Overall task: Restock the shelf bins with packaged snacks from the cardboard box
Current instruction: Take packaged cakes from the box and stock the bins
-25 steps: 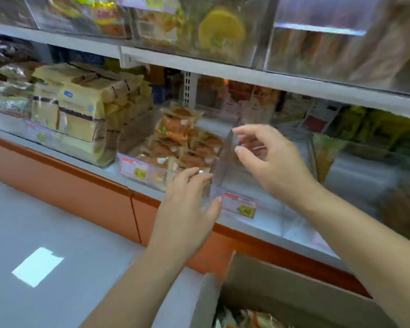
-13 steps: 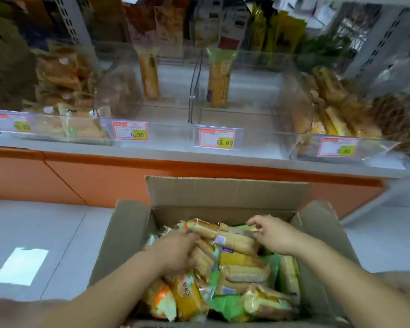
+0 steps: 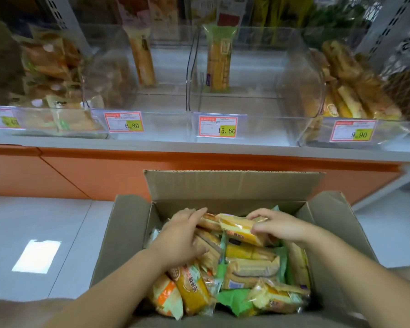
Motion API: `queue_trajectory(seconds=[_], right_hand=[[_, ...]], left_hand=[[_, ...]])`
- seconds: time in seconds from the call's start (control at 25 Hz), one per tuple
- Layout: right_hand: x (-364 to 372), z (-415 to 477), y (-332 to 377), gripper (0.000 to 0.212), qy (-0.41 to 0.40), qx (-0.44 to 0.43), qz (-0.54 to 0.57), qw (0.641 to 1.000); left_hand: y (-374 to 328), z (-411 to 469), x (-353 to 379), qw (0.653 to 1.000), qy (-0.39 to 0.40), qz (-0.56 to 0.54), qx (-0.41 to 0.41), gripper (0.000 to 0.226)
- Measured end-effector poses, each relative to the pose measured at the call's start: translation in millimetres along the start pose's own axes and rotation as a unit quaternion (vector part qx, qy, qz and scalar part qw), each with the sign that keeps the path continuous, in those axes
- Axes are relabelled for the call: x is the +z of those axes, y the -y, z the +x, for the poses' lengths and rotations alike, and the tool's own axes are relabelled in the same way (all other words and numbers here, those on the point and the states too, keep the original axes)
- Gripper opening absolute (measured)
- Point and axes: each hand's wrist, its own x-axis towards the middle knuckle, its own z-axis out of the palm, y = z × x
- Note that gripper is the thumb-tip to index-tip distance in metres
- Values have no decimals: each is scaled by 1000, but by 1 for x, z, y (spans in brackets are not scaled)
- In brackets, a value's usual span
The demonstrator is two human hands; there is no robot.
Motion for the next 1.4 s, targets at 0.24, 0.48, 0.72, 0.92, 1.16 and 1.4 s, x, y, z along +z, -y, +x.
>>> queue_trajectory(seconds=[0.24,0.48,0.72,0.92,1.16,1.4], right_hand=[[13,-13,11,41,150,-1,279,949],[5,-1,11,41,17,10,104,994],[25,-11,2,67,182,18,-248,951],[45,-12,5,60,54,-61,-278,957],[96,-3,46,56,85,-147,-282,944],[136,5,62,70,92,-95,-187,973]], left_hand=[[-17,10,-20,993,26,-34,112,84],[7,10,-25,981,70,-183,-2,48],[11,5,-32,965,76,-233,-93,39],[7,1,-37,962,71,-237,-117,38],[13,-12,-46,918,17,-349,-187,43],[30,-29,-45,900,3,-390,-196,48]])
